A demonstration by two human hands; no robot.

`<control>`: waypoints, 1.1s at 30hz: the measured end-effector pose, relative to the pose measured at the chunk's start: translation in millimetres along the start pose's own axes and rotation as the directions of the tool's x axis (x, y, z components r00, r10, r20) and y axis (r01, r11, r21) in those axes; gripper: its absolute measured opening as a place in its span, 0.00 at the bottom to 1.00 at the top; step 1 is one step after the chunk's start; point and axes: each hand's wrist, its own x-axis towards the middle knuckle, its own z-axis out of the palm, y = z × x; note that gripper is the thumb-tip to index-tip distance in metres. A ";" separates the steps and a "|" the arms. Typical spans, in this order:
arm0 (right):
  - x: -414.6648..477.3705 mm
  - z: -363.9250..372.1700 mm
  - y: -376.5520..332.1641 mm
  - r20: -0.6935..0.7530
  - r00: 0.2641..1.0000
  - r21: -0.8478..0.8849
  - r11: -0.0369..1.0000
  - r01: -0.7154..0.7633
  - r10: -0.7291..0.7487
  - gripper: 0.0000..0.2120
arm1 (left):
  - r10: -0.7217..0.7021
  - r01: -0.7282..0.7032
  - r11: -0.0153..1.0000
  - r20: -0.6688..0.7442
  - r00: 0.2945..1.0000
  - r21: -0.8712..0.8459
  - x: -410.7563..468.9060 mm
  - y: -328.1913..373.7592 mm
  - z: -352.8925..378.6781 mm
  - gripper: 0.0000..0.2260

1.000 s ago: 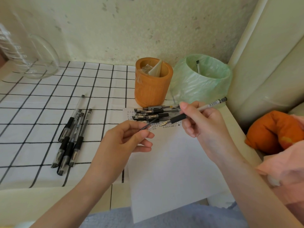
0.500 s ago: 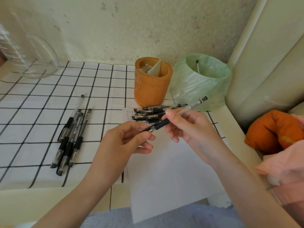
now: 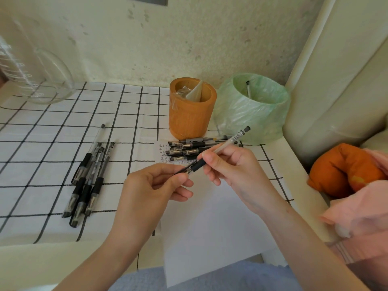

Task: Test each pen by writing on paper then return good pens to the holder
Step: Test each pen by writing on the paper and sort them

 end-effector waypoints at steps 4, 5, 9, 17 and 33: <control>-0.2 3.3 2.6 0.004 1.000 -0.008 1.000 -0.003 0.003 0.13 | -0.017 0.017 1.000 0.001 1.000 -0.008 -0.5 0.0 -2.2 0.04; -0.2 3.7 3.0 0.004 1.000 -0.018 1.000 -0.002 0.002 0.13 | -0.016 0.016 1.000 0.001 1.000 -0.009 -1.0 -0.2 -2.3 0.04; -1.7 5.3 2.6 0.015 1.000 -0.061 0.998 0.015 -0.014 0.13 | -0.026 0.026 1.000 -0.004 1.000 0.007 -2.3 -1.6 -2.9 0.03; -1.2 8.5 4.8 0.021 0.999 0.020 0.999 0.041 -0.042 0.11 | -0.034 0.034 0.999 -0.004 0.999 0.014 -1.3 1.2 -4.0 0.03; 65.9 -44.0 -93.2 -0.323 0.766 -0.729 0.662 0.173 -0.556 0.10 | 0.148 -0.171 0.848 0.085 0.985 0.502 8.6 -3.3 -12.0 0.08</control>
